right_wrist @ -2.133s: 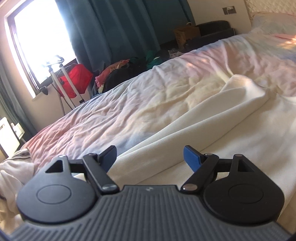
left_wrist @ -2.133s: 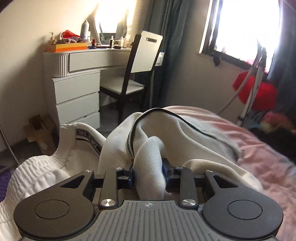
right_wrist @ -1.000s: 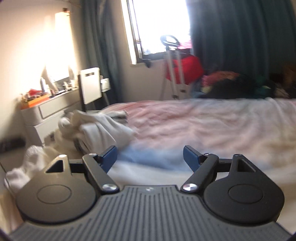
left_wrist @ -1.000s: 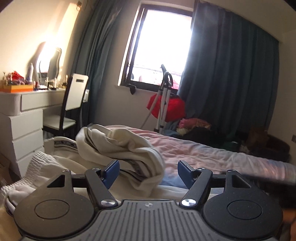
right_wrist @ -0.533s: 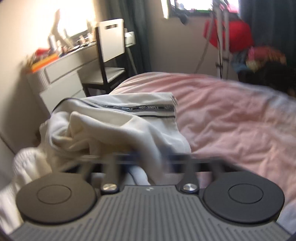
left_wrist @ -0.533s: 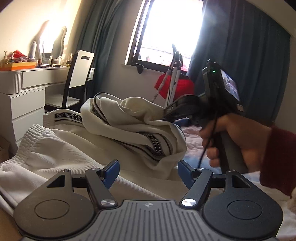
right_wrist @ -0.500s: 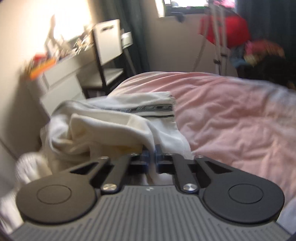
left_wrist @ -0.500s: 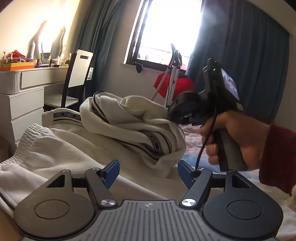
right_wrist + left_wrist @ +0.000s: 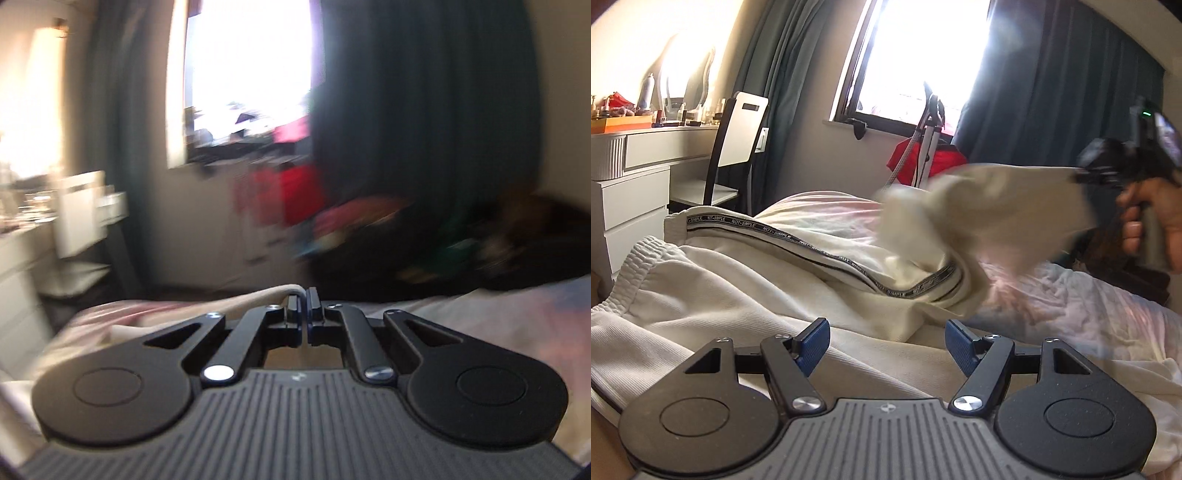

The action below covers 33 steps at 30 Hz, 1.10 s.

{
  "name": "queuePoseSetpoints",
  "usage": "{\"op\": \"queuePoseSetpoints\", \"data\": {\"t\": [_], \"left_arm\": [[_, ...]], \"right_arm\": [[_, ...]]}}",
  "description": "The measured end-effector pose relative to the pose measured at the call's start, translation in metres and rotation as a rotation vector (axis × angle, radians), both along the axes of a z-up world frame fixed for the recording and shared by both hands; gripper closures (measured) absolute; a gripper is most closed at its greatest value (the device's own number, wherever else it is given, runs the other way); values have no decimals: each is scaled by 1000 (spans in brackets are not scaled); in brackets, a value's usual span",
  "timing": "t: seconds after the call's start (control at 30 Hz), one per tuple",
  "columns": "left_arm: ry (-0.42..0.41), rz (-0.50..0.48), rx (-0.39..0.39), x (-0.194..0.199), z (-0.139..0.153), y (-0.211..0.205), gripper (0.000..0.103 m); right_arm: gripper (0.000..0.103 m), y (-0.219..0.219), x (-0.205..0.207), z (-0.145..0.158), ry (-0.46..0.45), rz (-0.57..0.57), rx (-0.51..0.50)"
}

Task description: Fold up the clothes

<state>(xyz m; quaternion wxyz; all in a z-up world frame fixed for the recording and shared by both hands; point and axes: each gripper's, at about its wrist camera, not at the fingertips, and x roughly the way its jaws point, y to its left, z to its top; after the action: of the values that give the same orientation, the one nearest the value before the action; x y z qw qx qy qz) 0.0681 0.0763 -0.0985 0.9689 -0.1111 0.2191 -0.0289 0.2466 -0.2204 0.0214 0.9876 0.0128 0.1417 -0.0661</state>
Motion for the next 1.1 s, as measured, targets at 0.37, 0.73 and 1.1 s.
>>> {"op": "queuePoseSetpoints", "data": {"t": [0.37,0.73,1.1], "left_arm": [[26,-7,4,7,-8,-4,32],[43,1,9,10,-16,-13,32],[72,14,18,17,-27,-25,29]], "right_arm": [[95,-181,-70,-87,133,-407,371],[25,-194,-164,-171,49,-254,996],[20,-176,-113,-210,73,-236,1208]]}}
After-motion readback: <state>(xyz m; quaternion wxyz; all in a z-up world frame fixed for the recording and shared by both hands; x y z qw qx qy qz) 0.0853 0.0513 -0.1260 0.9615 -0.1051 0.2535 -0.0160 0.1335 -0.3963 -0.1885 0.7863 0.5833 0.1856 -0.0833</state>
